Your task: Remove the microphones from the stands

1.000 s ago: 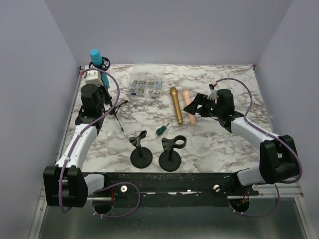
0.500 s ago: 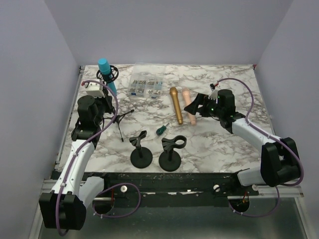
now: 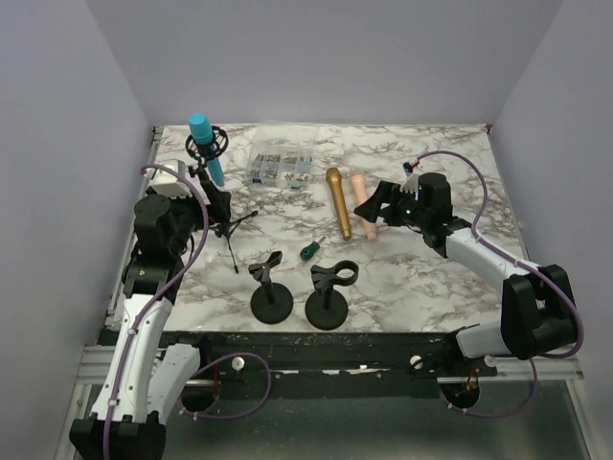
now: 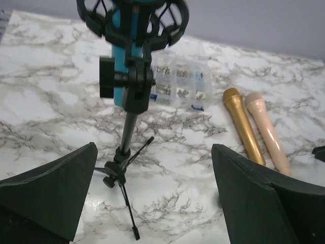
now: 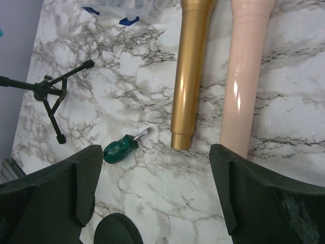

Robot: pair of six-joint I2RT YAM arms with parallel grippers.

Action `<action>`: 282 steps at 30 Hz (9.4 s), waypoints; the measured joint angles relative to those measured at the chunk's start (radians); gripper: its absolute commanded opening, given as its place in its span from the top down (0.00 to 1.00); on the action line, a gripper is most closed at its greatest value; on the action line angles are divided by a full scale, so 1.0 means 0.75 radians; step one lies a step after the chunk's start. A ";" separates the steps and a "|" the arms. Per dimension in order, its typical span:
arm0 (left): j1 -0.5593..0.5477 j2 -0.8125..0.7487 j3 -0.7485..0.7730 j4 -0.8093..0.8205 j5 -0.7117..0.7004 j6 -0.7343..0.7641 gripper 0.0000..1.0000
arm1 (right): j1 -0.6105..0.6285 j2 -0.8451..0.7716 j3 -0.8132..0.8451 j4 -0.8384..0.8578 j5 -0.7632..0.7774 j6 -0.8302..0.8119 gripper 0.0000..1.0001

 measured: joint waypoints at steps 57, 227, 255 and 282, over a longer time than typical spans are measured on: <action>0.114 0.608 0.717 0.131 -0.010 0.235 0.81 | 0.213 -0.138 0.254 -0.345 0.172 0.004 0.05; -0.384 -0.052 0.161 0.204 0.272 0.345 0.04 | -0.056 0.749 0.711 -0.338 0.318 -0.391 0.46; -0.385 -0.076 0.133 0.242 0.257 0.322 0.02 | -0.056 0.386 0.489 -0.335 0.222 -0.193 0.14; -0.408 -0.773 -0.388 -0.260 -0.331 -0.357 0.01 | -0.051 -0.155 0.012 -0.033 0.102 -0.118 0.10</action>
